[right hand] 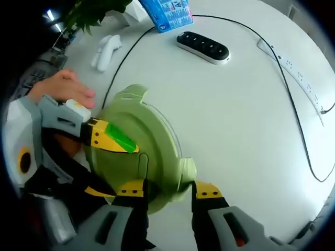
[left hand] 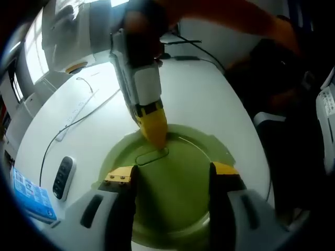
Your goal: Pick up the tomato from the tabletop place it into the food storage container close the lid and lock the latches
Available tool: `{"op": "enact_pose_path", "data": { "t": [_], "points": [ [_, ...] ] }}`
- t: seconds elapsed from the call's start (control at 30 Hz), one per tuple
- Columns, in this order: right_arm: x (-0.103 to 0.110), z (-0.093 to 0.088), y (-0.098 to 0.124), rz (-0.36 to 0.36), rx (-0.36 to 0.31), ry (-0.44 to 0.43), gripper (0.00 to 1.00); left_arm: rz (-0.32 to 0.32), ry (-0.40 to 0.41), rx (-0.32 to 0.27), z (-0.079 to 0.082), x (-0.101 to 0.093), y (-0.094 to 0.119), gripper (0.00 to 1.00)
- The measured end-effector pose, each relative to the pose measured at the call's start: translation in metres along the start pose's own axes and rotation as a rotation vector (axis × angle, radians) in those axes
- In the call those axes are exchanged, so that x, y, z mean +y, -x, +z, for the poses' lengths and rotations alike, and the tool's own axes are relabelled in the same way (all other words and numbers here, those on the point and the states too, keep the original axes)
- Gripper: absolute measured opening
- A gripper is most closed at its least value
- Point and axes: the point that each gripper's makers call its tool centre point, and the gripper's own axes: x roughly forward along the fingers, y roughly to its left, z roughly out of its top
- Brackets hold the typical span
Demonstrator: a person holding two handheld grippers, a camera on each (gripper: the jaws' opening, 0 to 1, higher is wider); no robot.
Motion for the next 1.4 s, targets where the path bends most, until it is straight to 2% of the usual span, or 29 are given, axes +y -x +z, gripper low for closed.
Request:
{"op": "enact_pose_path", "data": {
  "t": [0.27,0.3,0.33,0.37,0.5,0.6,0.63,0.67,0.73,0.8,0.83,0.9,0.97,1.03,1.07,1.23,1.3,1.33,1.4],
  "points": [
    [0.001,0.000,-0.001,0.029,-0.038,-0.008,0.21,-0.002,-0.002,-0.011,0.001,-0.002,-0.001,0.42],
    [0.004,-0.002,-0.002,0.057,-0.028,-0.034,0.18,-0.001,0.000,-0.010,0.001,-0.002,-0.001,0.41],
    [0.008,-0.012,-0.003,0.083,0.015,-0.095,0.17,0.001,0.002,-0.010,0.001,-0.002,-0.001,0.41],
    [0.007,-0.005,-0.009,0.103,-0.028,-0.081,0.18,0.002,0.000,-0.009,0.001,-0.003,0.000,0.39],
    [0.010,-0.004,-0.004,0.101,-0.064,-0.034,0.17,-0.011,-0.013,-0.013,0.002,-0.008,-0.001,0.36],
    [0.009,-0.003,-0.004,0.108,-0.073,-0.055,0.20,-0.018,-0.017,-0.022,0.003,-0.010,-0.001,0.36],
    [0.008,0.001,-0.004,0.116,-0.123,-0.027,0.21,-0.018,-0.020,-0.023,0.003,-0.011,-0.001,0.36],
    [0.008,0.002,-0.004,0.116,-0.137,-0.016,0.22,-0.018,-0.020,-0.023,0.004,-0.011,-0.001,0.36],
    [0.008,0.004,-0.002,0.117,-0.232,0.015,0.24,-0.018,-0.021,-0.024,0.003,-0.012,0.000,0.36],
    [0.009,0.005,0.001,0.097,-0.350,0.058,0.23,-0.017,-0.020,-0.024,0.003,-0.013,0.000,0.36],
    [0.008,0.007,0.003,0.080,-0.432,0.096,0.23,-0.016,-0.019,-0.024,0.002,-0.014,0.000,0.37],
    [0.005,0.006,0.006,0.038,-0.528,0.091,0.27,-0.014,-0.017,-0.023,0.002,-0.015,0.000,0.37],
    [-0.002,0.012,0.011,-0.021,-0.697,0.092,0.31,-0.010,-0.014,-0.018,0.001,-0.015,0.000,0.37],
    [-0.004,0.017,0.014,-0.051,-0.811,0.108,0.32,-0.003,-0.010,-0.011,0.000,-0.015,0.001,0.37],
    [-0.006,0.022,0.017,-0.078,-0.894,0.136,0.32,0.001,-0.006,-0.007,0.000,-0.015,0.001,0.37],
    [-0.002,0.025,0.019,-0.086,-0.997,0.158,0.24,0.014,0.008,0.005,-0.002,-0.017,0.001,0.37],
    [0.002,0.033,0.020,-0.058,-1.094,0.188,0.19,0.018,0.015,0.007,-0.002,-0.017,0.001,0.37],
    [0.001,0.037,0.019,-0.031,-1.135,0.170,0.20,0.020,0.013,0.007,-0.002,-0.018,0.001,0.37],
    [0.002,0.038,0.023,0.004,-1.220,0.199,0.20,0.024,0.016,0.004,-0.002,-0.019,0.000,0.37]
  ]
}}
